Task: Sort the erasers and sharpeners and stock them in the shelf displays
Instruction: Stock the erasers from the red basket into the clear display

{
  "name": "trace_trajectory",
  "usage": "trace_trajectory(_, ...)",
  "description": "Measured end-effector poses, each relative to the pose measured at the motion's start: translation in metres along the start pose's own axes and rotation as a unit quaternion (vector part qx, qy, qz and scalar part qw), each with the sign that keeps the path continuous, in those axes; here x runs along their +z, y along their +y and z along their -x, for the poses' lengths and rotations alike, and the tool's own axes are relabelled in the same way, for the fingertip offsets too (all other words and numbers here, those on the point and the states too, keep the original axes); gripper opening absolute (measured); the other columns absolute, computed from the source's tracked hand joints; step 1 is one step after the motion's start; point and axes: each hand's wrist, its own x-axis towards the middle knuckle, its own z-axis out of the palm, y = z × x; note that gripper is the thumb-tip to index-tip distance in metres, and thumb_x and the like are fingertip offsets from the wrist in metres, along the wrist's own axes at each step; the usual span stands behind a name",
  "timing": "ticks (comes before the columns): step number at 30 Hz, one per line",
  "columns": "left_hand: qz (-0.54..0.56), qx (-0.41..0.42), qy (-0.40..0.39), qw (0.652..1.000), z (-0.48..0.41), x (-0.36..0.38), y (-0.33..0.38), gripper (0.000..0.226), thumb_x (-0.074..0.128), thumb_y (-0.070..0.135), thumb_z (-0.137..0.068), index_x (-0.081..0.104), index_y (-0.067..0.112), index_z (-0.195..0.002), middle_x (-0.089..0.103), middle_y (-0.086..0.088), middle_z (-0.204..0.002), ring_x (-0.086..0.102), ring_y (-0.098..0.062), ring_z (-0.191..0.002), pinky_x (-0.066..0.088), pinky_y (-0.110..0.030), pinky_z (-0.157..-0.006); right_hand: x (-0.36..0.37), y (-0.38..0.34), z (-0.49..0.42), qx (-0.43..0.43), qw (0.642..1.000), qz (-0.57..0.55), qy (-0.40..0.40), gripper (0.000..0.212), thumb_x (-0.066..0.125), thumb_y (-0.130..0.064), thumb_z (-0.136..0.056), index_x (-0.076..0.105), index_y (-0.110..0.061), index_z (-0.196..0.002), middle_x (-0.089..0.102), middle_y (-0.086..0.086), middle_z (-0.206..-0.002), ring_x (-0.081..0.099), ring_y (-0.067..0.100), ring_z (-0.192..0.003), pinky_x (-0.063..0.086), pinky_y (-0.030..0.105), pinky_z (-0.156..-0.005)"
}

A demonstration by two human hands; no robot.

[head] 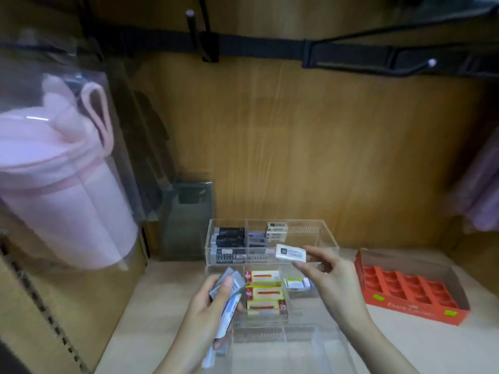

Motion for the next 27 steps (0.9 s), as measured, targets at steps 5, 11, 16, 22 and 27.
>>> trace_trajectory(5,-0.017,-0.004,0.015,1.0,-0.008,-0.006,-0.003,0.017,0.048,0.027,-0.094,0.06,0.016,-0.099,0.061,-0.01,-0.059,0.037,-0.014,-0.03,0.025,-0.013,-0.029,-0.004,-0.001,-0.071,-0.013,0.98,0.194,-0.035,0.022,0.076,-0.016,-0.076,0.074,-0.01,-0.097,0.073,0.0,-0.086,0.064,0.011,-0.078,0.045,0.013,-0.069)
trace_trajectory(11,-0.032,-0.007,0.022,0.999,-0.01,-0.013,-0.009,0.019,0.048,0.029,-0.094,0.061,0.018,-0.103,0.062,-0.012,-0.064,0.035,-0.014,-0.029,0.026,-0.014,-0.031,0.023,0.021,-0.133,0.089,0.888,0.403,-0.201,0.024,0.077,-0.038,-0.068,0.066,-0.016,-0.071,0.058,0.003,-0.067,0.058,0.022,-0.074,0.04,0.024,-0.062)
trace_trajectory(16,-0.033,-0.005,0.029,0.999,-0.014,-0.015,-0.013,0.02,0.048,0.03,-0.093,0.062,0.018,-0.101,0.062,-0.009,-0.062,0.037,-0.015,-0.031,0.026,-0.014,-0.032,0.041,0.028,-0.135,0.111,0.862,0.459,-0.184,0.039,0.071,-0.053,-0.067,0.063,-0.022,-0.089,0.059,0.006,-0.083,0.062,0.027,-0.093,0.04,0.023,-0.07)
trace_trajectory(22,-0.04,0.005,0.034,0.999,-0.013,-0.014,-0.018,0.018,0.048,0.03,-0.094,0.063,0.022,-0.099,0.064,-0.006,-0.06,0.038,-0.016,-0.033,0.025,-0.015,-0.035,0.051,0.026,-0.13,0.081,0.843,0.501,-0.177,0.04,0.069,-0.052,-0.076,0.05,-0.017,-0.068,0.048,-0.004,-0.059,0.052,0.021,-0.067,0.038,0.025,-0.065)
trace_trajectory(27,-0.041,0.001,0.027,0.999,-0.011,-0.011,-0.021,0.018,0.049,0.031,-0.093,0.064,0.022,-0.1,0.066,-0.009,-0.064,0.038,-0.016,-0.031,0.026,-0.014,-0.034,0.05,0.026,-0.13,0.073,0.848,0.495,-0.172,0.042,0.071,-0.052,-0.075,0.045,-0.02,-0.065,0.046,-0.004,-0.057,0.051,0.02,-0.067,0.037,0.025,-0.065)
